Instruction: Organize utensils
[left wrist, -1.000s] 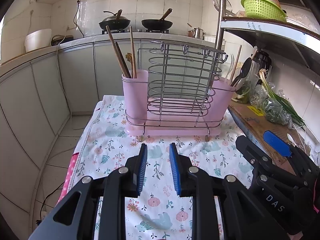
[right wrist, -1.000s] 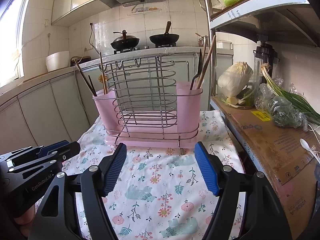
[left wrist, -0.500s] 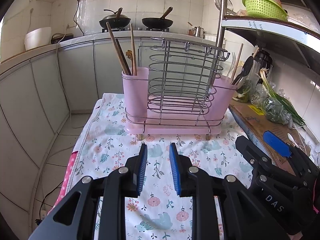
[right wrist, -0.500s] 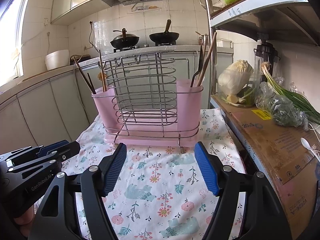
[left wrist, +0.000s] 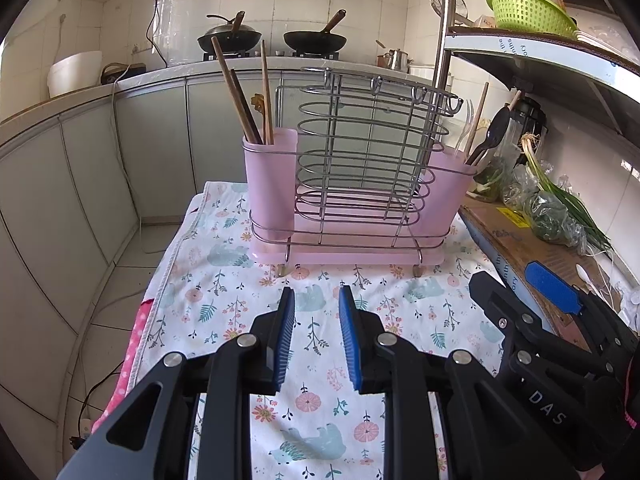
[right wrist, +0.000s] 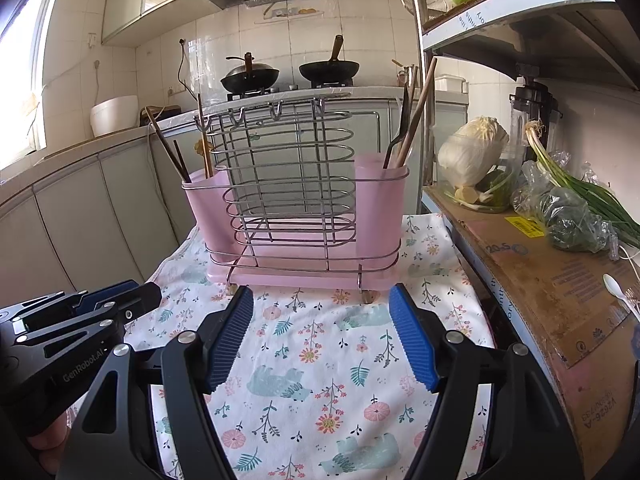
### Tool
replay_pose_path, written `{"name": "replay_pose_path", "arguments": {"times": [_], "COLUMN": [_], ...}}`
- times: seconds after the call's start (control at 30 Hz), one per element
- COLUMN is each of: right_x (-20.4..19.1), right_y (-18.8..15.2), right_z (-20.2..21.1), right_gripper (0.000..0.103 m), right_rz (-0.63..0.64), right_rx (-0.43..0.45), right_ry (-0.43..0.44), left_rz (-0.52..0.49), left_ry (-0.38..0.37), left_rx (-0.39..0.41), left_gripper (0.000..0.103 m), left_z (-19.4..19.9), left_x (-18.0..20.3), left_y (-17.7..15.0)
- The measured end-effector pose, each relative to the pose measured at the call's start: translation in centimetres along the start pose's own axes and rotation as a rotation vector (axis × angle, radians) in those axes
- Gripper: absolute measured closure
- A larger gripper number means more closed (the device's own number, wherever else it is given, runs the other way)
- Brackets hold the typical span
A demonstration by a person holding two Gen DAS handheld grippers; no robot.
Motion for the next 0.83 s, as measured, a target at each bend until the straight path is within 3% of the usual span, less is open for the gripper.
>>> {"name": "replay_pose_path", "arguments": {"times": [0.83], "right_x": [0.1], "right_y": [-0.6], "right_z": [-1.1], "right_gripper": [0.032], "right_rz": [-0.008], "right_rx": [-0.03], "right_ry": [0.0], "left_rz": [0.012], "left_ry": [0.004], "left_rx": [-0.052], "left_gripper": [0.081], "left_z": [-1.8], "left_x": [-0.5], "left_y": [-0.4]}}
Point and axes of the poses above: each gripper's, at about its wrist camera, not at the fingertips, and z roughly against the way its jaws point, x to its right, y to its top, the point moved 2 cm from there along -z, roughly the way its jaws point, and after that the axes turned 1 degree about z, right-handed, at the moved point
